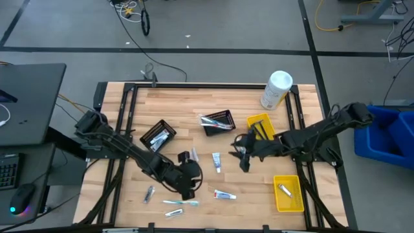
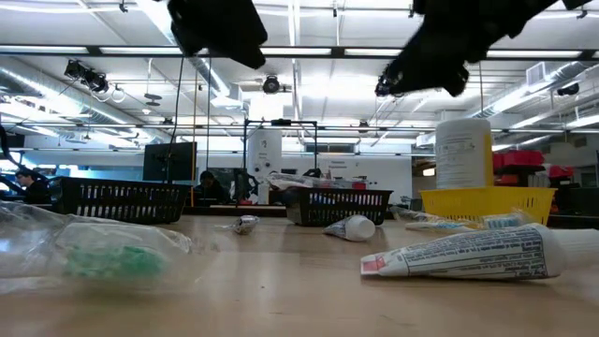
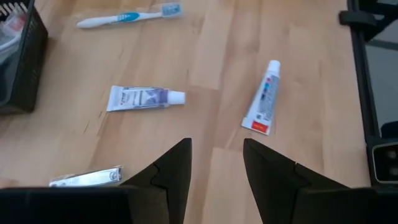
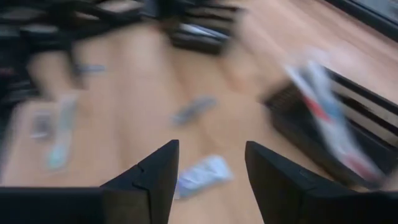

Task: Pick & Place Travel size toiletries
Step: Put the white toothpaste into the left black basket

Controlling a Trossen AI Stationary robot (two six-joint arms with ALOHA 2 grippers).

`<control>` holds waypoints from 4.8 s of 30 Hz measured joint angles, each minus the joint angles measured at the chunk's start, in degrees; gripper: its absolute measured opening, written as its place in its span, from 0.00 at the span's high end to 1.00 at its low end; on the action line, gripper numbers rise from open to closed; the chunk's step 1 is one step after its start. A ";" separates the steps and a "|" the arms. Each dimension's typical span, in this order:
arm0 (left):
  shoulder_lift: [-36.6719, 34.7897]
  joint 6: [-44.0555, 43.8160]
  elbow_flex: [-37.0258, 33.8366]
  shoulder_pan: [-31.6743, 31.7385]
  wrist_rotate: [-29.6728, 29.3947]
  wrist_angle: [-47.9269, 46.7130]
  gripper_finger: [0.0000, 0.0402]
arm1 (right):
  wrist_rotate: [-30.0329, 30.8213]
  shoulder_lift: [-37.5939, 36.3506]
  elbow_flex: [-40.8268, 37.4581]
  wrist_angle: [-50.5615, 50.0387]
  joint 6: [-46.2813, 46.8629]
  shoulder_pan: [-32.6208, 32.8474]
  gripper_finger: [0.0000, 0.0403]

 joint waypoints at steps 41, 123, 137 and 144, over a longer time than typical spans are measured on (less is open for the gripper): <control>4.43 12.49 0.00 8.82 4.85 -4.26 0.44 | -3.39 7.20 -5.32 13.90 -9.11 8.07 0.42; 4.63 7.42 0.00 3.27 6.99 8.00 0.43 | -4.97 33.70 3.12 19.54 0.96 19.54 0.53; 4.66 6.66 0.00 2.81 7.19 9.25 0.43 | -8.06 34.06 3.79 15.55 -1.73 16.63 0.75; 4.66 4.40 0.00 2.79 5.60 9.59 0.43 | -7.67 33.22 3.78 15.72 -2.07 15.93 0.75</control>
